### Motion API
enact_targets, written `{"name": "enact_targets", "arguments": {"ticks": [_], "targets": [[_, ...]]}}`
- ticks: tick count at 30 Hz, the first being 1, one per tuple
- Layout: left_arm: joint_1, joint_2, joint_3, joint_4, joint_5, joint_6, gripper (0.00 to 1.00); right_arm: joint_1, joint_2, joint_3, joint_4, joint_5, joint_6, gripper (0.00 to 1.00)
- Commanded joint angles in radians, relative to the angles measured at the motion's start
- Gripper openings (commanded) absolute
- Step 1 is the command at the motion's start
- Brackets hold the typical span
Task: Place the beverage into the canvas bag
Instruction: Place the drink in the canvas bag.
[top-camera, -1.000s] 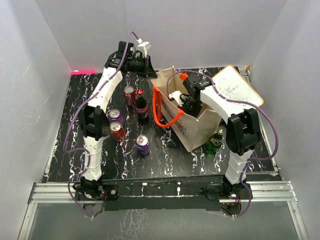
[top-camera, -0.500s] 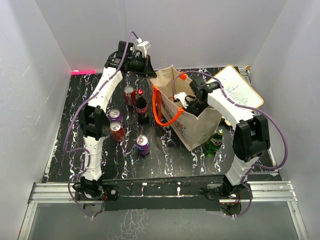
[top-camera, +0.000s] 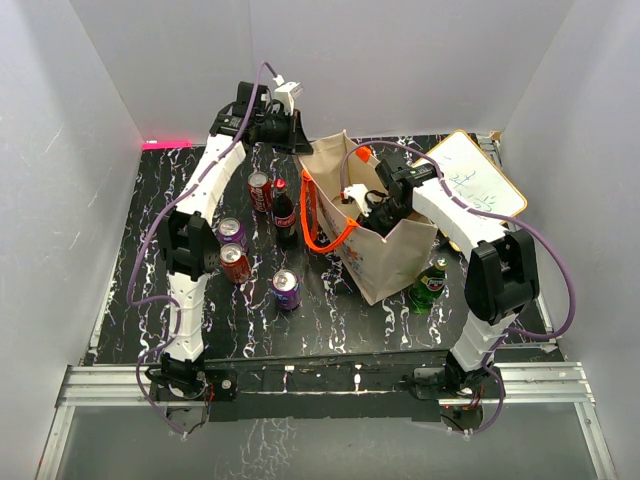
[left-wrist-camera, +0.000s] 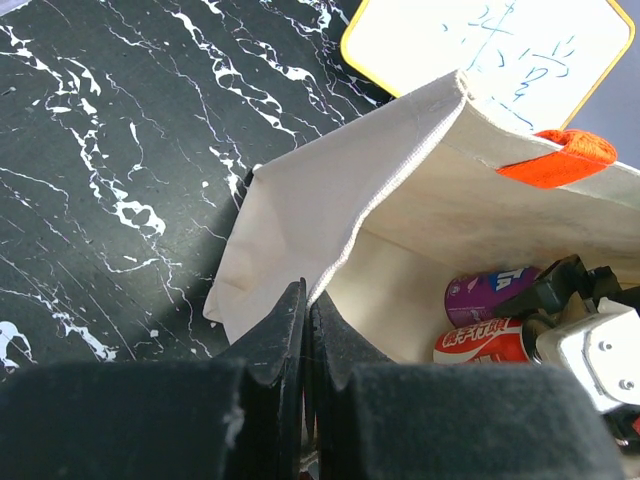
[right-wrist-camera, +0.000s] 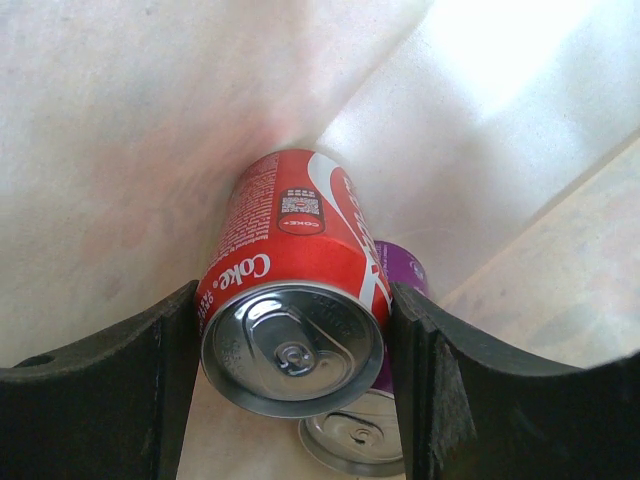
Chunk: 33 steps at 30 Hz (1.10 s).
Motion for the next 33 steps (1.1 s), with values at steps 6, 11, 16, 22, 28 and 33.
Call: {"name": "enact_targets", "arguments": {"ticks": [6,11,16,22,28,33], "targets": [[-0.017,-0.015,0.019,0.011,-0.046,0.004,0.00,0.046,-0.025,0.062,-0.071,-0.180,-0.188,0.08],[-0.023,-0.009,0.024,0.018,-0.051,-0.014,0.00,0.078,-0.054,0.011,-0.050,-0.192,-0.260,0.08],[-0.023,-0.008,0.020,0.030,-0.055,-0.042,0.00,0.093,-0.060,-0.032,-0.049,-0.220,-0.305,0.08],[-0.023,0.003,0.037,0.039,-0.078,-0.051,0.00,0.106,-0.042,-0.067,-0.049,-0.248,-0.344,0.10],[-0.029,0.009,0.036,0.033,-0.092,-0.039,0.00,0.133,-0.038,-0.096,-0.025,-0.270,-0.348,0.24],[-0.032,0.012,0.037,0.033,-0.092,-0.034,0.00,0.138,-0.030,-0.121,-0.018,-0.281,-0.363,0.39]]}}
